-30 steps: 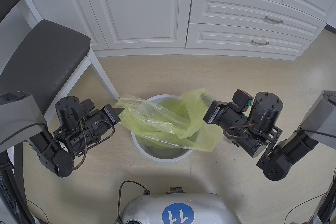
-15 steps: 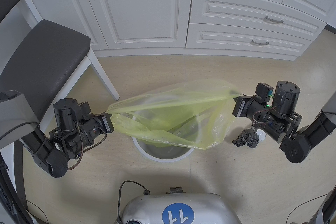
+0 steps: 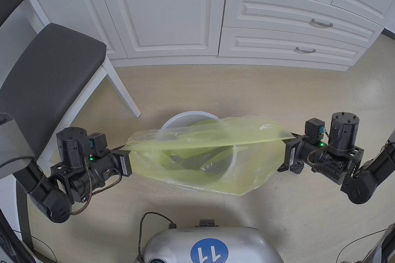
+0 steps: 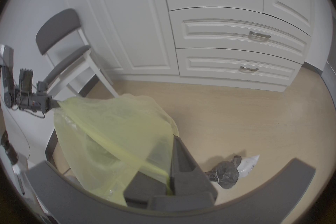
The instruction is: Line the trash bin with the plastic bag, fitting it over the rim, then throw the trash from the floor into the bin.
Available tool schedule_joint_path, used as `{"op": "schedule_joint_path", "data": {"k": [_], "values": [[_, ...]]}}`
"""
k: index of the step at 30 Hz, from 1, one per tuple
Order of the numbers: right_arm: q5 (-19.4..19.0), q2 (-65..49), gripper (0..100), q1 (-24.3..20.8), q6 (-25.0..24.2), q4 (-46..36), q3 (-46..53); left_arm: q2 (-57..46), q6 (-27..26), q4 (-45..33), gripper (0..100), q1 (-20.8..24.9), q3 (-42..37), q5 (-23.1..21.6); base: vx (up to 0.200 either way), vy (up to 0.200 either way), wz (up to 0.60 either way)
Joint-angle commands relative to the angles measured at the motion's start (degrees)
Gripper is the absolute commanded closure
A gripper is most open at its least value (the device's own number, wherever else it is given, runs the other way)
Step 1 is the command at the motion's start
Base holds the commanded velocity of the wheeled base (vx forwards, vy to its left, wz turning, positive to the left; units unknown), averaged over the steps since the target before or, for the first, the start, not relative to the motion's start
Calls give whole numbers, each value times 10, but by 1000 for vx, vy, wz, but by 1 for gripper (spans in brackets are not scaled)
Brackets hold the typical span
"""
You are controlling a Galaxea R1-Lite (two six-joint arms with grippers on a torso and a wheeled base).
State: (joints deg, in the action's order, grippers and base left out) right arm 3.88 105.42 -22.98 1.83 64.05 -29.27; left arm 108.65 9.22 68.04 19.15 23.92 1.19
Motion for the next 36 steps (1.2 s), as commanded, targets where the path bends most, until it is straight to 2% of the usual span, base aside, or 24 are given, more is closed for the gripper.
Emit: {"op": "schedule_joint_path", "data": {"k": [1, 4, 11, 14, 16, 17, 19, 21, 24, 27, 30, 31, 34, 36], "values": [[-4, -45, 100, -18, 24, -52, 33, -40, -57, -35, 100, 2, -51, -22, 0, 0, 0], [-19, -58, 100, -29, 27, -91, 33, -47, -88, -62, 100, 2, -62, -37, 0, 0, 0], [-20, 8, 100, -50, 21, -83, 19, 19, -74, -51, 100, -4, -35, -40, 0, 0, 0], [-21, 46, 100, -52, 20, -41, 22, 48, -53, -24, 100, -4, -30, -40, 0, 0, 0], [-19, 91, 100, -51, 19, 34, 29, 78, -45, 17, 100, -5, -29, -39, 0, 0, 0], [-19, 94, 100, -51, 19, 38, 30, 81, -45, 19, 100, -4, -29, -39, 0, 0, 0], [-19, 141, 100, -47, 21, 115, 38, 109, -41, 73, 100, -8, -28, -39, 0, 0, 0], [-18, 163, 100, -43, 22, 151, 40, 118, -38, 103, 100, -10, -28, -39, 0, 0, 0], [-19, 170, 100, -33, 27, 169, 44, 121, -20, 151, 100, -17, -29, -39, 0, 0, 0], [-20, 167, 100, -28, 27, 168, 44, 114, -18, 159, 100, -22, -30, -39, 0, 0, 0], [-24, 156, 100, -11, 54, 169, 55, 88, -18, 158, 100, -28, -36, -40, 0, 0, 0], [-26, 153, 0, -6, 63, 172, 59, 77, -18, 157, 100, -28, -38, -40, 0, 0, 0], [-42, 139, 0, 1, 66, 173, 73, 67, -18, 158, 100, -25, -42, -41, 0, 0, 0], [-75, 124, 0, 14, 83, 173, 93, 64, -18, 158, 100, -25, -42, -40, 0, 0, 0]]}}
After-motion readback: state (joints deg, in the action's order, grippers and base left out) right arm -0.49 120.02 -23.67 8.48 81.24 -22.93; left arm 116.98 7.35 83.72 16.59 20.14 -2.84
